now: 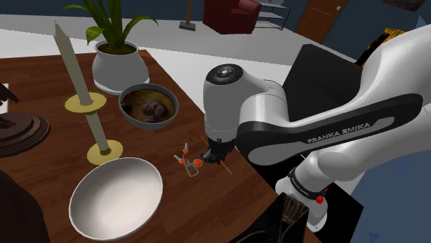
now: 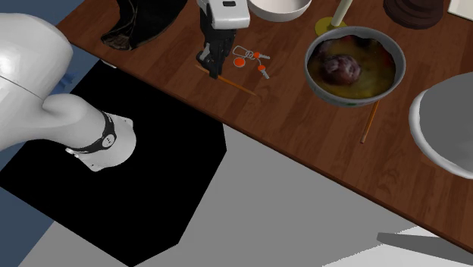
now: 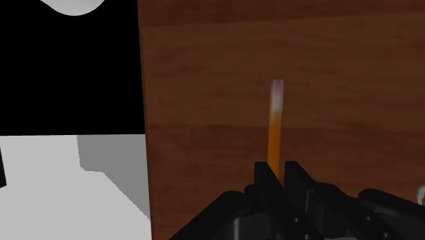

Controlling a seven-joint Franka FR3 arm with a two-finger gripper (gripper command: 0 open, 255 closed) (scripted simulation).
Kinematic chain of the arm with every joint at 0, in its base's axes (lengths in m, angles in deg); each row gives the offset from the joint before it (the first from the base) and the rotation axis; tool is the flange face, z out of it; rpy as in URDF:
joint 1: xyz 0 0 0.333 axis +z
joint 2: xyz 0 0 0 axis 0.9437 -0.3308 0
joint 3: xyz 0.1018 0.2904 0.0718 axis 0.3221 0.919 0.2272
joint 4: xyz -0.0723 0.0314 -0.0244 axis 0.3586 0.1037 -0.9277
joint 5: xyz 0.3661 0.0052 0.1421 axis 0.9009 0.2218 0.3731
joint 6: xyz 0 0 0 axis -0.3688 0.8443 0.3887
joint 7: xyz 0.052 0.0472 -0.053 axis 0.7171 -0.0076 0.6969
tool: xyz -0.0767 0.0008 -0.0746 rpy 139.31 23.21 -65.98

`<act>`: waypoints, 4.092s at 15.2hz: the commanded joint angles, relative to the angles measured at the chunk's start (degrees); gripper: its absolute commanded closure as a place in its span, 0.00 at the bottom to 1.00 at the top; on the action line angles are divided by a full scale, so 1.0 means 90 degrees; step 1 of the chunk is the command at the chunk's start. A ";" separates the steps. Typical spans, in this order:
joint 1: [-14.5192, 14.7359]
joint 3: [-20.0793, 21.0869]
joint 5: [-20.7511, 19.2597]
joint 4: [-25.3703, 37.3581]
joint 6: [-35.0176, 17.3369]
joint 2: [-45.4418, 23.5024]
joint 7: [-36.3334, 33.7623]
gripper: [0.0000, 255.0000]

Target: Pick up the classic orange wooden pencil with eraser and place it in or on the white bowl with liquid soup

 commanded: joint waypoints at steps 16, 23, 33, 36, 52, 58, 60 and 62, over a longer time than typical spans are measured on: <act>0.0196 -0.0525 0.0080 0.0633 0.1305 0.0712 0.0324 1.00; 0.0224 -0.0753 0.0033 0.1066 0.1954 0.0937 0.0432 1.00; 0.0206 -0.1017 -0.0079 0.1784 0.2829 0.1097 0.0539 1.00; 0.0195 -0.1074 -0.0112 0.1982 0.3042 0.1112 0.0560 1.00; -0.0561 0.0024 -0.2935 0.6262 0.3439 -0.3885 -0.0831 1.00; 0.0565 -0.0329 -0.4191 0.8966 0.4502 -0.5957 -0.0966 1.00; 0.0731 -0.0418 -0.4312 0.9281 0.4573 -0.6203 -0.0938 1.00; 0.0653 -0.0412 -0.4286 0.9037 0.4379 -0.6165 -0.0975 1.00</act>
